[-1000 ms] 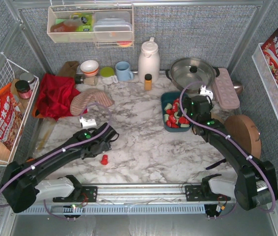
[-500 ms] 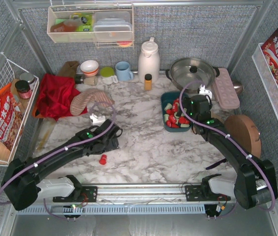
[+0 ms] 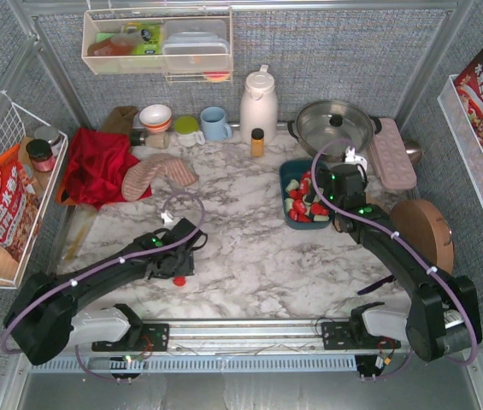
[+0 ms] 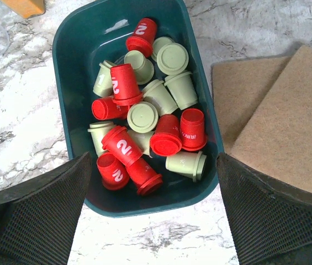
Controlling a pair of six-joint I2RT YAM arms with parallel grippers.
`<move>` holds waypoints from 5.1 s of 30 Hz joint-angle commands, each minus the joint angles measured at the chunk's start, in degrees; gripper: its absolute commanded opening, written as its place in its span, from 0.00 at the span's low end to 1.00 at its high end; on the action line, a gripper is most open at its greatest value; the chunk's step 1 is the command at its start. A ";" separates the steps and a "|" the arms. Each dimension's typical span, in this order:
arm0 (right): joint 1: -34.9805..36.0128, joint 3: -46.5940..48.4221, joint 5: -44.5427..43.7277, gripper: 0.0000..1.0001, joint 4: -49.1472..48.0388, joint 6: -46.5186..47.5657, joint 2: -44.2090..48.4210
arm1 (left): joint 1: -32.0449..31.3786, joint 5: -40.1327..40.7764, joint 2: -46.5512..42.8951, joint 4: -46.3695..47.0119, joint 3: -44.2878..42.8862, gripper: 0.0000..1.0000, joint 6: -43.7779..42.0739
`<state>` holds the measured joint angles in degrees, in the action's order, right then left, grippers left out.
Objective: Mix the coffee capsules in the storage basket
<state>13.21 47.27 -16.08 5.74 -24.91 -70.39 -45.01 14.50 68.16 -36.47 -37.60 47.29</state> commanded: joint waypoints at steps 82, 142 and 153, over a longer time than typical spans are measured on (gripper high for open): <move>19.45 12.84 30.63 0.56 15.32 11.99 -3.37 | -12.00 -22.90 30.94 130.78 10.07 0.20 -54.94; 6.57 15.07 0.13 0.00 -14.60 8.25 -24.47 | -12.05 38.37 0.17 70.69 9.75 1.00 -33.65; 4.78 24.34 2.71 0.44 -13.12 6.01 -37.91 | -9.69 43.30 -4.19 61.81 10.11 1.00 -25.85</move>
<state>18.28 70.43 -14.92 -6.76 -17.91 -107.37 -55.55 54.65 64.69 30.44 -26.94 17.39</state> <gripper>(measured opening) 0.300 0.996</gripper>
